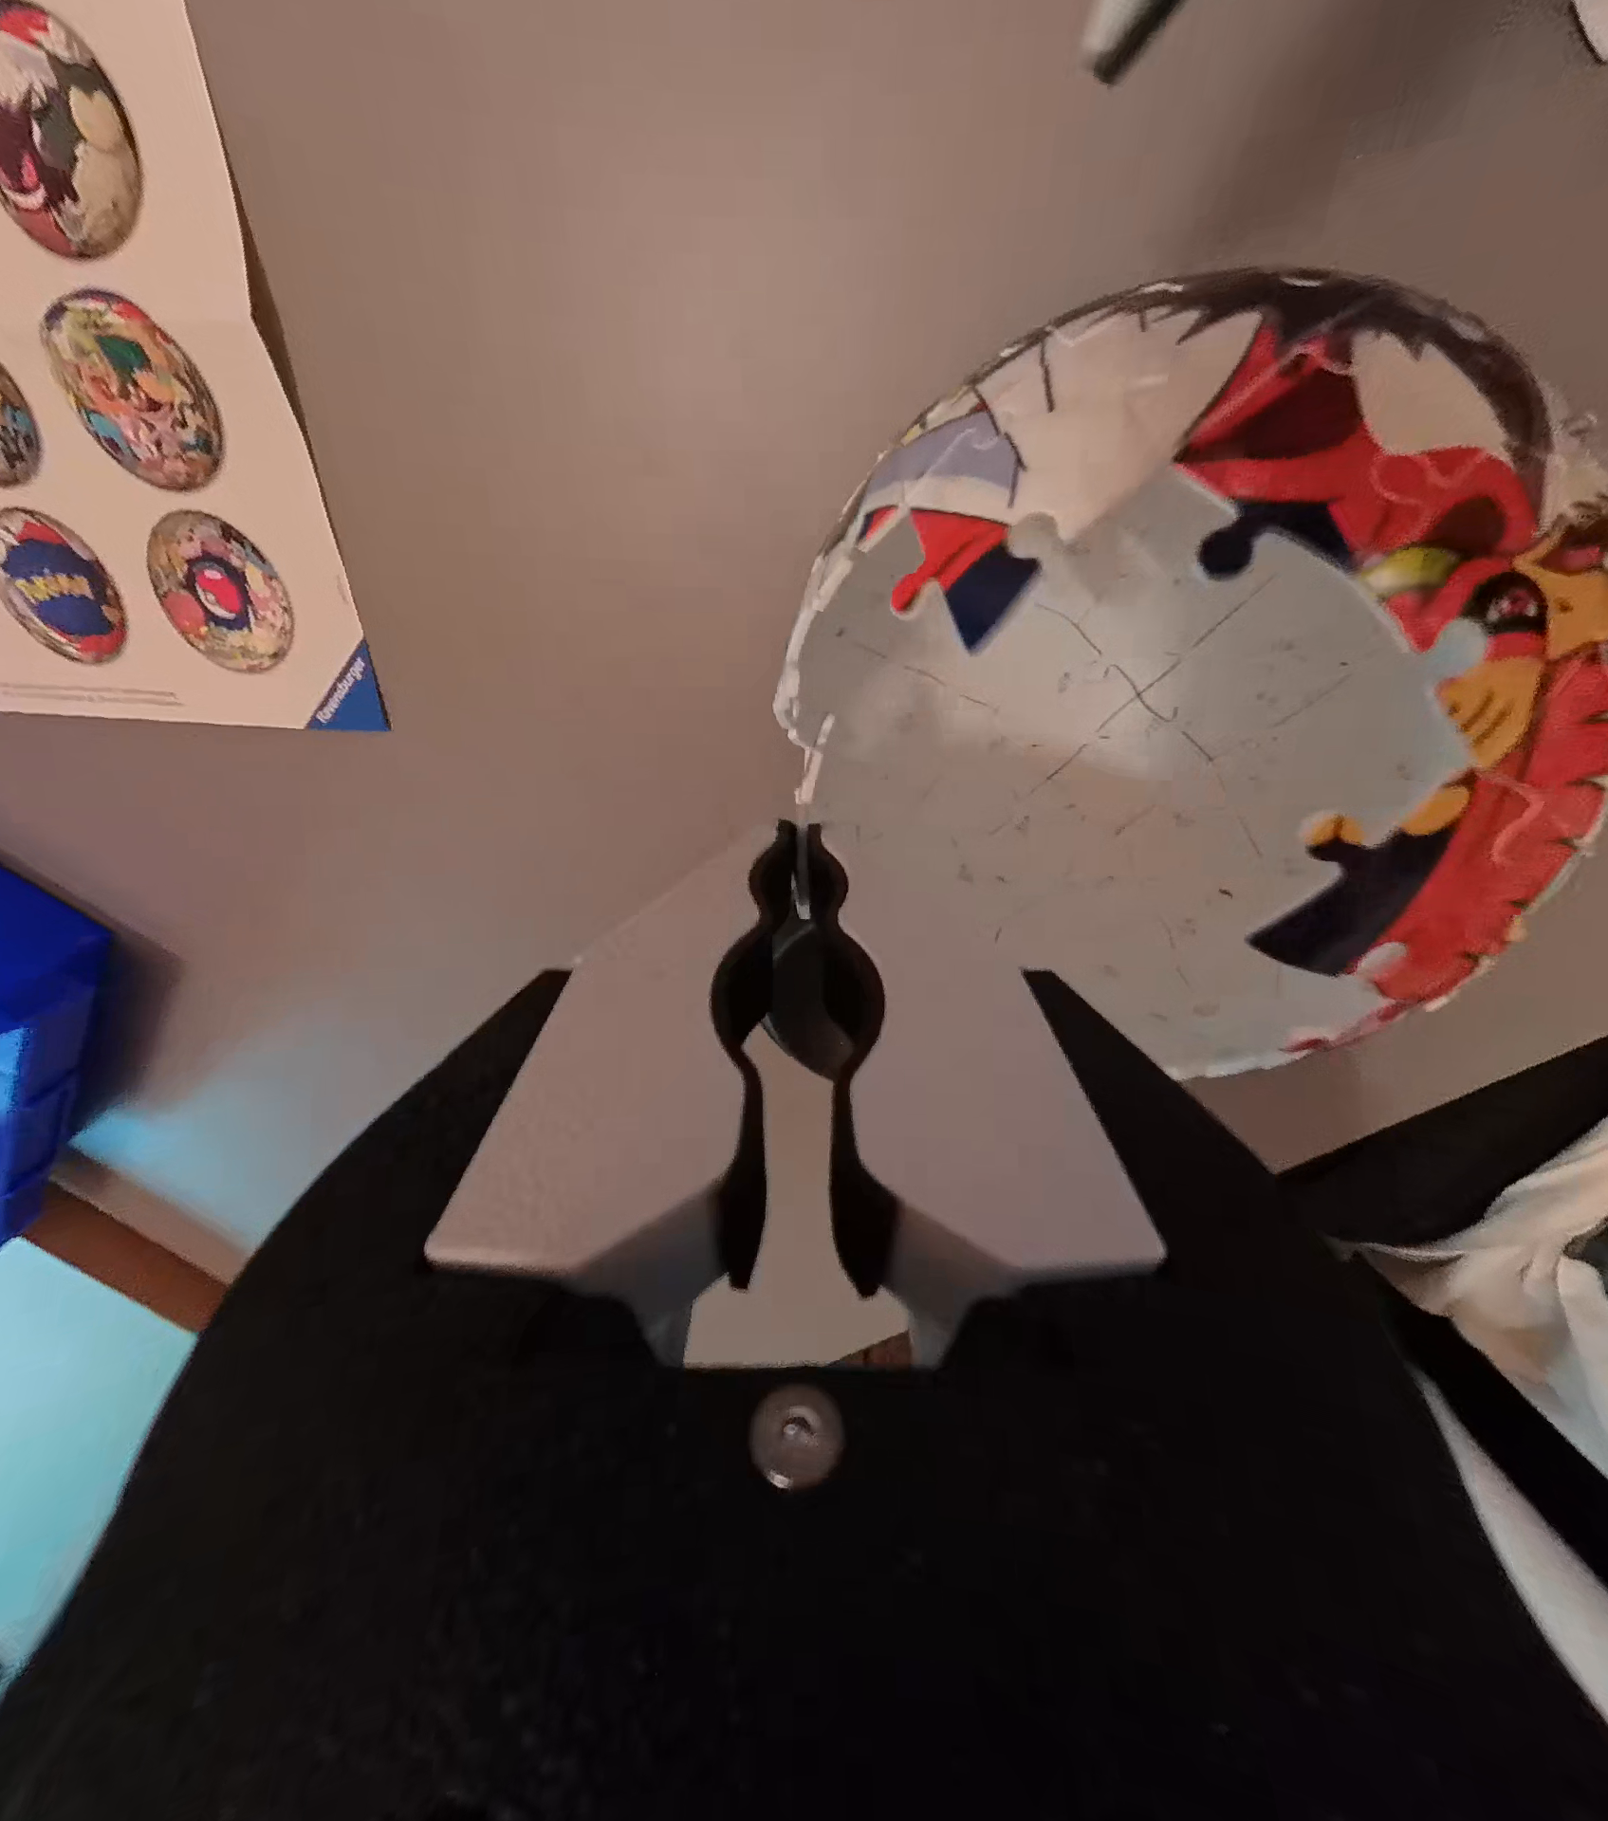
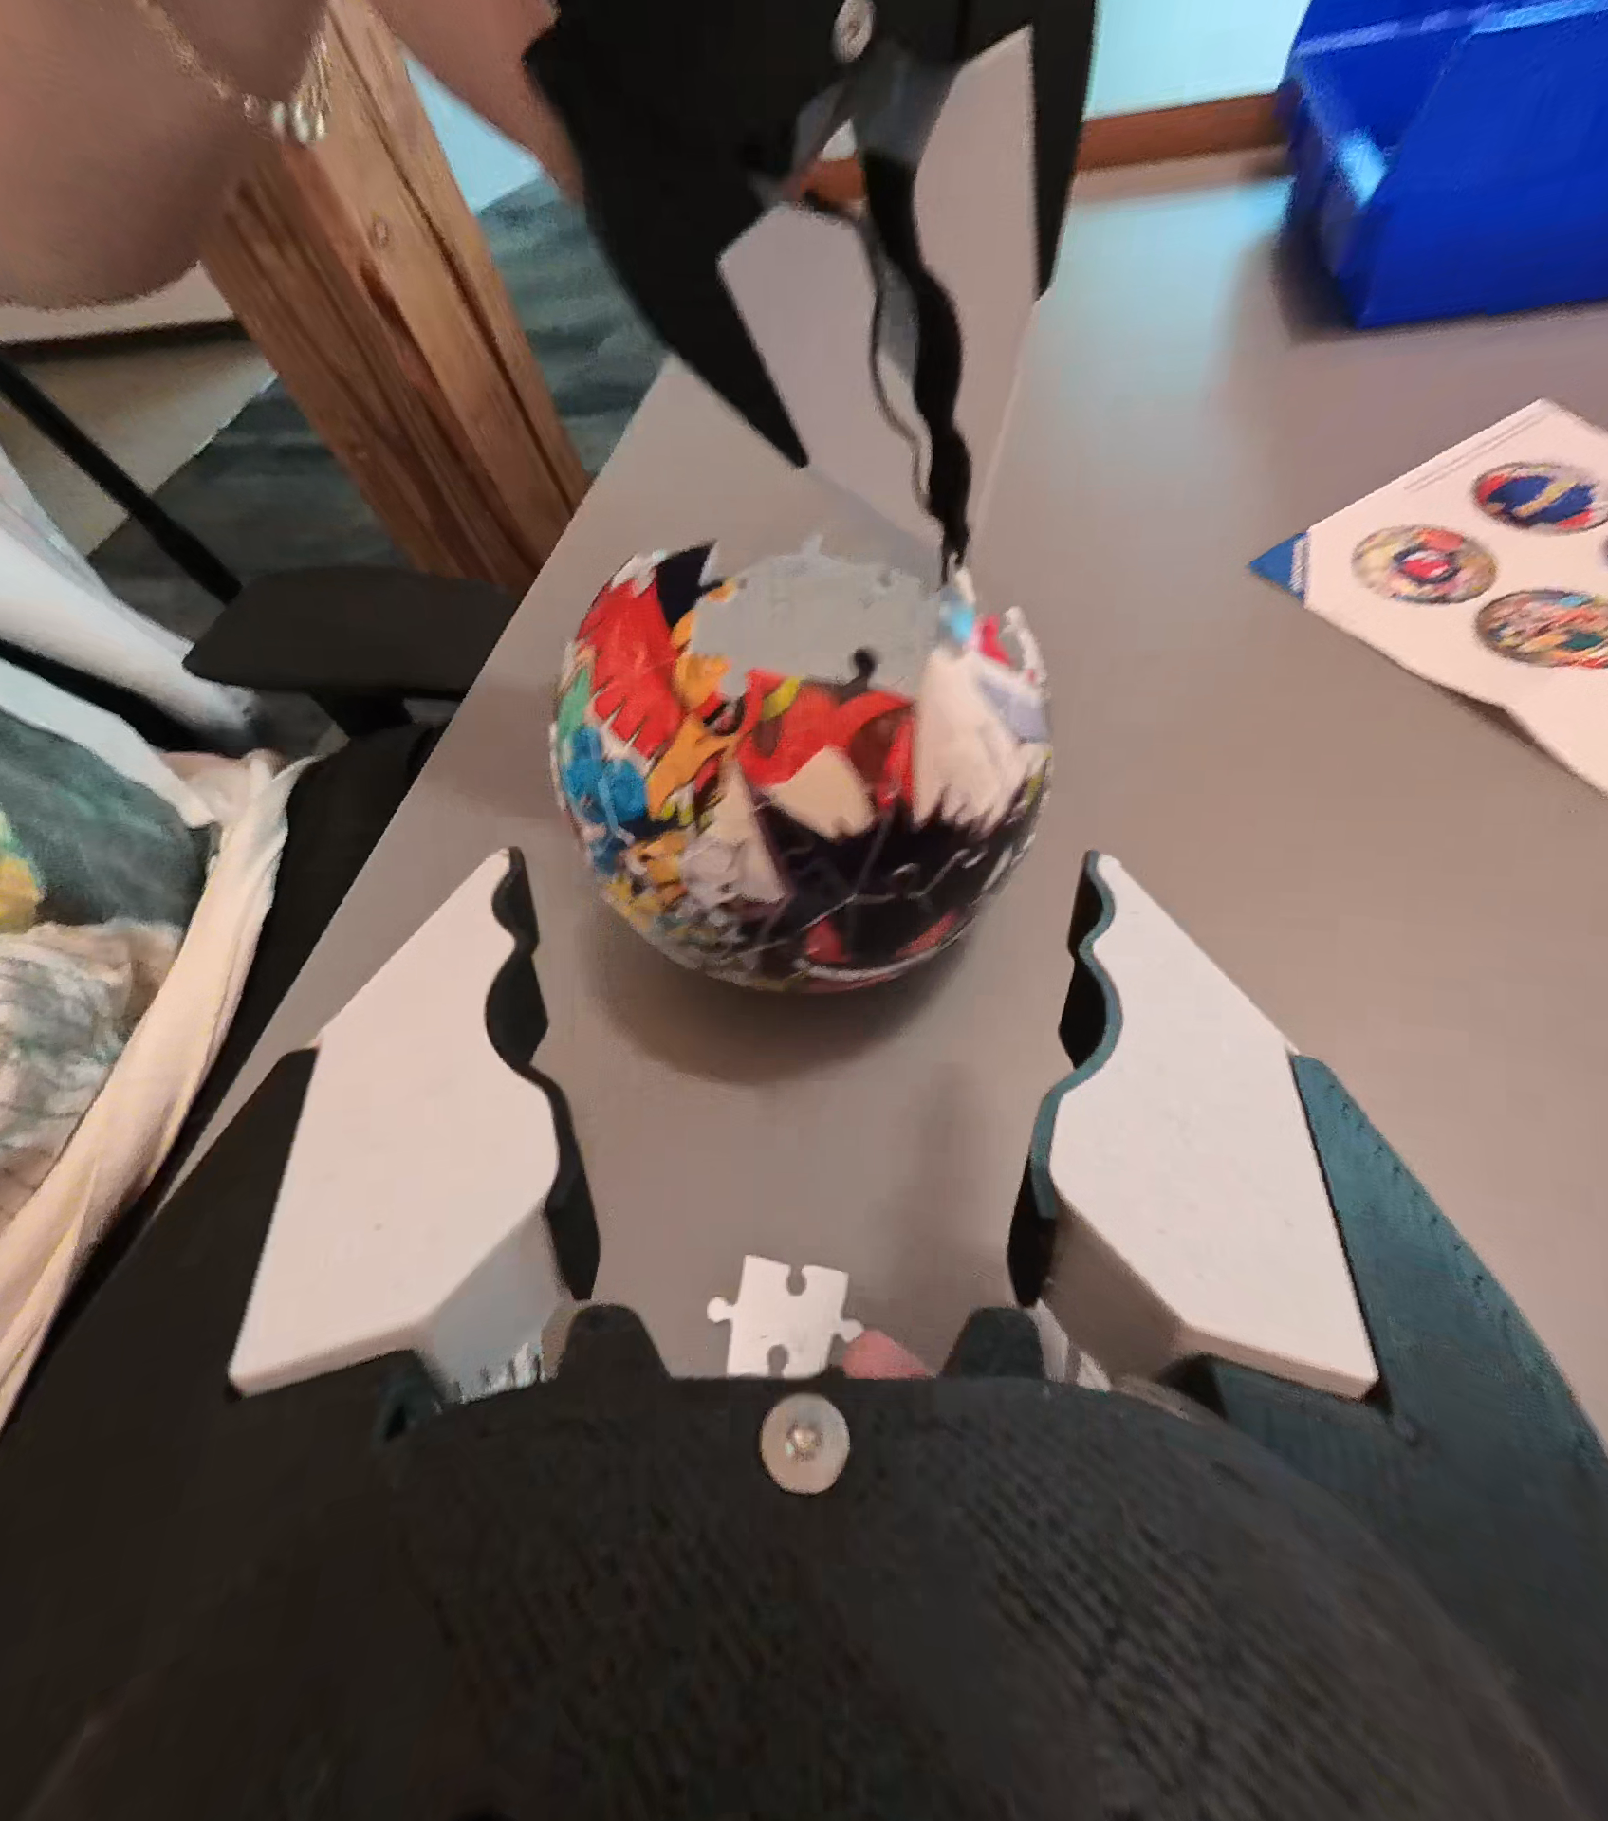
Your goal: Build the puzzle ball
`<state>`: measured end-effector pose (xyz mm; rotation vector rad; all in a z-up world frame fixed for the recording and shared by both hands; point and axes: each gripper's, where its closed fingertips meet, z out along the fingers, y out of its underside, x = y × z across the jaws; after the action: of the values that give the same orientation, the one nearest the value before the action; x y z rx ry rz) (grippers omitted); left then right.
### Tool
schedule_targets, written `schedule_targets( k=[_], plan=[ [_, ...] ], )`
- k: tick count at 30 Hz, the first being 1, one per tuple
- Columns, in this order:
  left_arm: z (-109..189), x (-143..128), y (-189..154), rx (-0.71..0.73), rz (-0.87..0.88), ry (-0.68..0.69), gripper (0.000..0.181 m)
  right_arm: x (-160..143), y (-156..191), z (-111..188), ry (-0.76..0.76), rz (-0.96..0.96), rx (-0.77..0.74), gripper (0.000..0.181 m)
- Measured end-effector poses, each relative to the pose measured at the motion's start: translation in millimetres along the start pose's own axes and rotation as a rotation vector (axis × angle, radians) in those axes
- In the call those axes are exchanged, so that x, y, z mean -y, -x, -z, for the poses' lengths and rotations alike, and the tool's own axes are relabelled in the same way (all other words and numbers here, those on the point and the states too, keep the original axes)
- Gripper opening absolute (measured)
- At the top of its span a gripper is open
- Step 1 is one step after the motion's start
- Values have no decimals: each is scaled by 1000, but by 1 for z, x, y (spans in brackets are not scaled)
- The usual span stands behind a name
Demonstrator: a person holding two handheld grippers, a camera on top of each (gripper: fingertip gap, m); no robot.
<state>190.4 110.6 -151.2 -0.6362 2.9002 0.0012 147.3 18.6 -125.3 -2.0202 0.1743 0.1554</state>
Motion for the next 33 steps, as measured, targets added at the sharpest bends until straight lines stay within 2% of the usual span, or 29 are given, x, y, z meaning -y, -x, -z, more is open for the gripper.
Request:
schedule_targets(
  k=[3, 5, 8, 10, 11, 15, 18, 20, 22, 23, 30, 33],
  plan=[
    [-9, -9, 4, -40, 52, -26, 0, -16, 4, -14, 107, 9, -26, 114],
    [-14, -15, 5, -67, 76, -49, 0, -23, -2, -22, 146, 31, -96, 115],
    [-20, -21, 7, -113, 120, -94, 0, -21, -7, -35, 80, 21, -223, 126],
    [-24, -24, 7, -145, 146, -126, 0, -16, -7, -41, 2, 37, -326, 123],
    [-26, -26, 8, -160, 160, -142, 0, -14, -7, -44, -23, 47, -375, 127],
    [-36, -30, 11, -214, 210, -198, 0, -10, -12, -56, -29, 110, -547, 131],
    [-42, -32, 13, -253, 240, -242, 0, -2, -26, -62, -40, 143, -649, 128],
    [-46, -34, 14, -292, 262, -277, 0, 2, -35, -68, -50, 124, -665, 127],
    [-49, -34, 14, -341, 288, -319, 0, 4, -39, -79, -59, 99, -619, 128],
    [-50, -34, 14, -367, 297, -337, 0, 5, -42, -84, -58, 94, -611, 132],
    [-55, -35, 10, -518, 292, -436, 1, 21, -52, -99, -31, 297, -673, 130],
    [-58, -34, 13, -535, 279, -463, 2, 26, -54, -106, -14, 363, -694, 133]
  ],
)
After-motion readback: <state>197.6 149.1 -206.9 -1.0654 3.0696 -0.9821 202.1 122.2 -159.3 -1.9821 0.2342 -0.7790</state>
